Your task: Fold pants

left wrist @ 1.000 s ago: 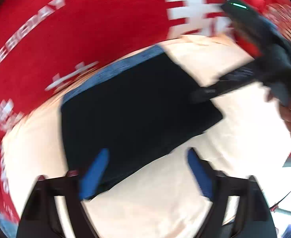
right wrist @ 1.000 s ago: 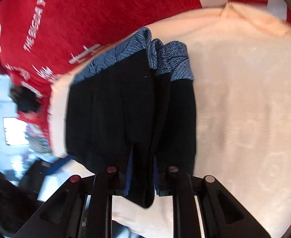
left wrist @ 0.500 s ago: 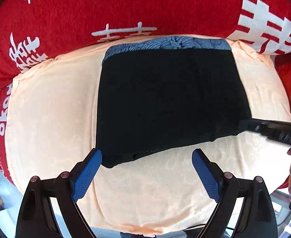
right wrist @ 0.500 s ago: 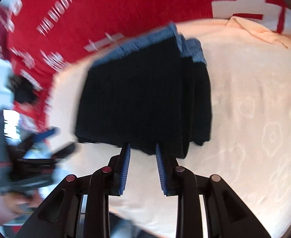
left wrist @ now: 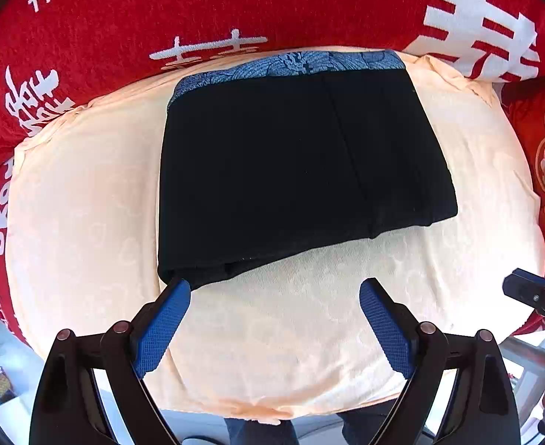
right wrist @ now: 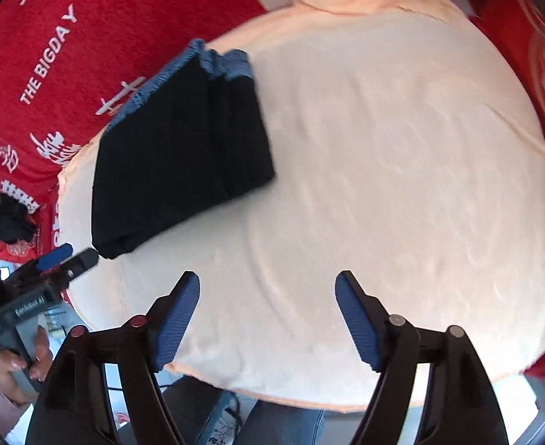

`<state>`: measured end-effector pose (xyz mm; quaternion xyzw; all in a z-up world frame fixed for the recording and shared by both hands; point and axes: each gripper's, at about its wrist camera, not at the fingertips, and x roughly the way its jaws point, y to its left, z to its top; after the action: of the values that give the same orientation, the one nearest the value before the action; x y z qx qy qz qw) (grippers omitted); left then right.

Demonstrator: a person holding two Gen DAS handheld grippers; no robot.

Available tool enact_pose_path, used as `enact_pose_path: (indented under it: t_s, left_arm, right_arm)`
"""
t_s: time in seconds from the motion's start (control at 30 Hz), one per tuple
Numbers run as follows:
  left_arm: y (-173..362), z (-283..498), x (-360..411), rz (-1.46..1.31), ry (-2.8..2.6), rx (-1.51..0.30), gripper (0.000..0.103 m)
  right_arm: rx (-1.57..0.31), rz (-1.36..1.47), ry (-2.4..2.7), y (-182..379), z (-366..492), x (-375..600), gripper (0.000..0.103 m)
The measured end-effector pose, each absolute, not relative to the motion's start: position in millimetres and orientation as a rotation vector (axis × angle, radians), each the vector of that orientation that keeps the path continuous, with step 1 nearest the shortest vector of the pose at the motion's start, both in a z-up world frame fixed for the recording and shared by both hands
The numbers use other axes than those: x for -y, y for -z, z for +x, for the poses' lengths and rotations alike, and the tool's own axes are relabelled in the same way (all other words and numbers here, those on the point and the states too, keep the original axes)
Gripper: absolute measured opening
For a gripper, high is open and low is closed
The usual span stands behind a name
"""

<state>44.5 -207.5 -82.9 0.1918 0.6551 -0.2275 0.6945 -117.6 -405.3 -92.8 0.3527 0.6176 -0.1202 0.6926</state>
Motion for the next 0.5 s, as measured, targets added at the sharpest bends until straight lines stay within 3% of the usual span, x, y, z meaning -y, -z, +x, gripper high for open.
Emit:
enact_pose_path:
  t_s: [0.5]
  left_arm:
    - [95, 61, 195, 0.368, 0.436, -1.486, 0.093]
  right_arm:
    - [-1.379, 0.792, 0.259, 83, -121, 407, 0.079]
